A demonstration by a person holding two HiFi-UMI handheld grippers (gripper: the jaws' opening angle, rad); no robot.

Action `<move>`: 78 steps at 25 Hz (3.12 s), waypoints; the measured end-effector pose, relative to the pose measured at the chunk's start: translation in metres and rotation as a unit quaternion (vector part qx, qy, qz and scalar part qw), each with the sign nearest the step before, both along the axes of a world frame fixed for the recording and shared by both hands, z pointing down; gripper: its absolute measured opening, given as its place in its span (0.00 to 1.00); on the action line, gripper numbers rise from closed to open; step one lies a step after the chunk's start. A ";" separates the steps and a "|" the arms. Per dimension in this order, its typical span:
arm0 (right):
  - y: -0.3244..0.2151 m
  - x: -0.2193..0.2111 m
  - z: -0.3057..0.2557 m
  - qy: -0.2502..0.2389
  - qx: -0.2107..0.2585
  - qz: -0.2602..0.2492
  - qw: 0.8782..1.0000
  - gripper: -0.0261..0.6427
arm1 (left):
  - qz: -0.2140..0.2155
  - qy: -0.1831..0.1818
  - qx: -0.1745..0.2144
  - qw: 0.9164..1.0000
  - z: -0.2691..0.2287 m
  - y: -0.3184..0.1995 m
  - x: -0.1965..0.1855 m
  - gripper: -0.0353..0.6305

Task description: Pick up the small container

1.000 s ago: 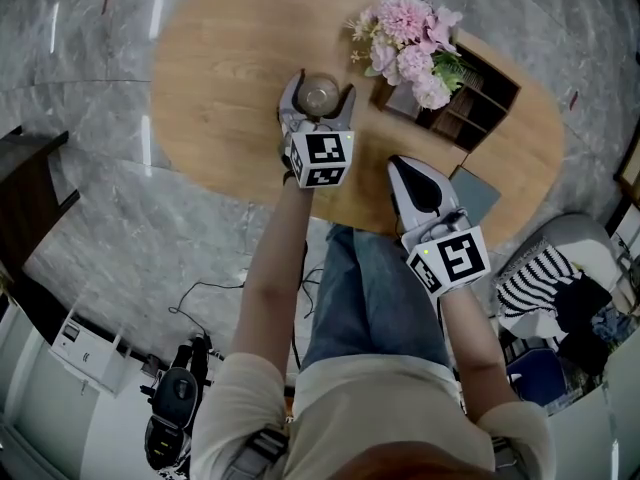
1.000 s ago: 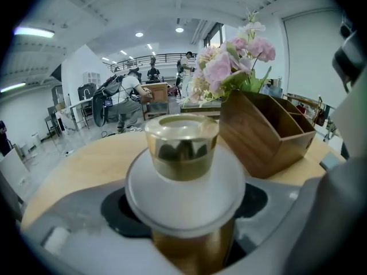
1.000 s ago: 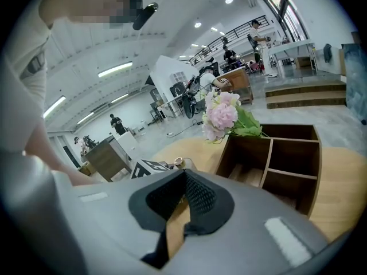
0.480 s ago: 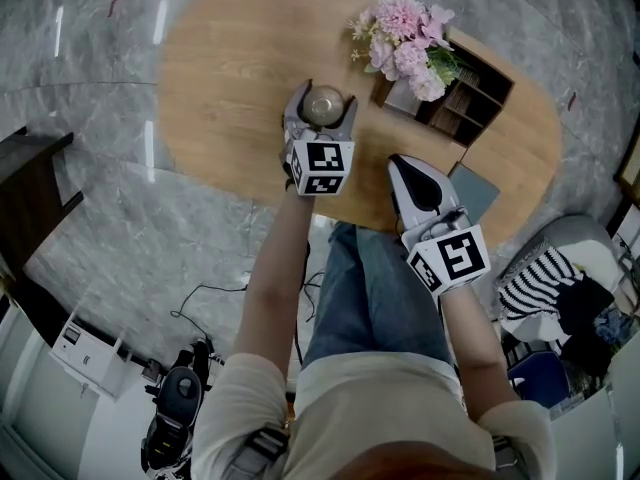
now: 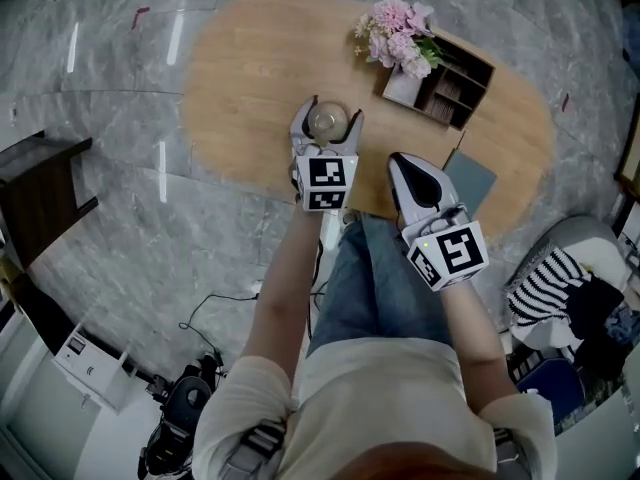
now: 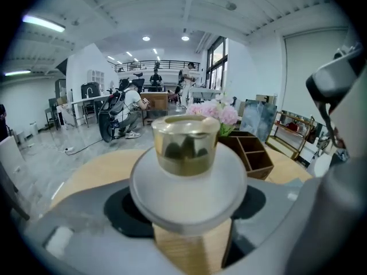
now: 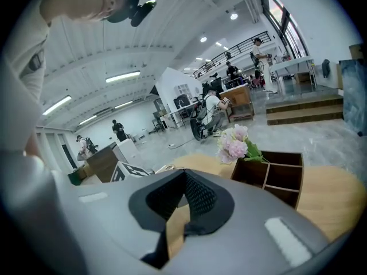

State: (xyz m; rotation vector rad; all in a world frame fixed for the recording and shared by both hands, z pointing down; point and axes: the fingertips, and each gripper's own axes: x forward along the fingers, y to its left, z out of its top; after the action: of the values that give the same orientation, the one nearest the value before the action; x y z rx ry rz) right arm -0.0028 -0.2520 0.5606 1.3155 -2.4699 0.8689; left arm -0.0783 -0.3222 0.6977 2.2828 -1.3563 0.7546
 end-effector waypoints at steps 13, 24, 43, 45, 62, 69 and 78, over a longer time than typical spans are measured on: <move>0.076 0.006 -0.084 0.012 0.061 0.014 0.998 0.04 | -0.021 0.028 0.031 0.999 -0.117 0.080 -0.009 0.57; 0.147 0.008 -0.157 0.026 0.115 0.016 0.993 0.04 | -0.034 0.054 0.051 0.997 -0.216 0.171 -0.014 0.57; 0.227 0.002 -0.229 0.025 0.159 -0.004 0.987 0.04 | -0.004 0.076 0.089 0.993 -0.314 0.277 -0.018 0.57; 0.230 0.002 -0.232 0.026 0.162 -0.005 0.986 0.04 | -0.005 0.081 0.093 0.992 -0.321 0.283 -0.021 0.57; 0.236 -0.011 -0.243 0.034 0.182 -0.013 0.983 0.03 | -0.030 0.099 0.118 0.988 -0.347 0.302 -0.051 0.57; 0.232 -0.008 -0.242 0.041 0.179 -0.003 0.983 0.03 | -0.028 0.102 0.122 0.987 -0.350 0.298 -0.051 0.57; 0.222 -0.009 -0.240 0.041 0.178 0.000 0.983 0.03 | -0.030 0.104 0.125 0.986 -0.353 0.287 -0.052 0.57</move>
State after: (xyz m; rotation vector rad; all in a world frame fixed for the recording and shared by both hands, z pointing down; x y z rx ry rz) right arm -0.0119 -0.0303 0.3207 1.4235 -2.6423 0.3710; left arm -0.1306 -0.0349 0.3450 2.4164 -1.4836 0.3294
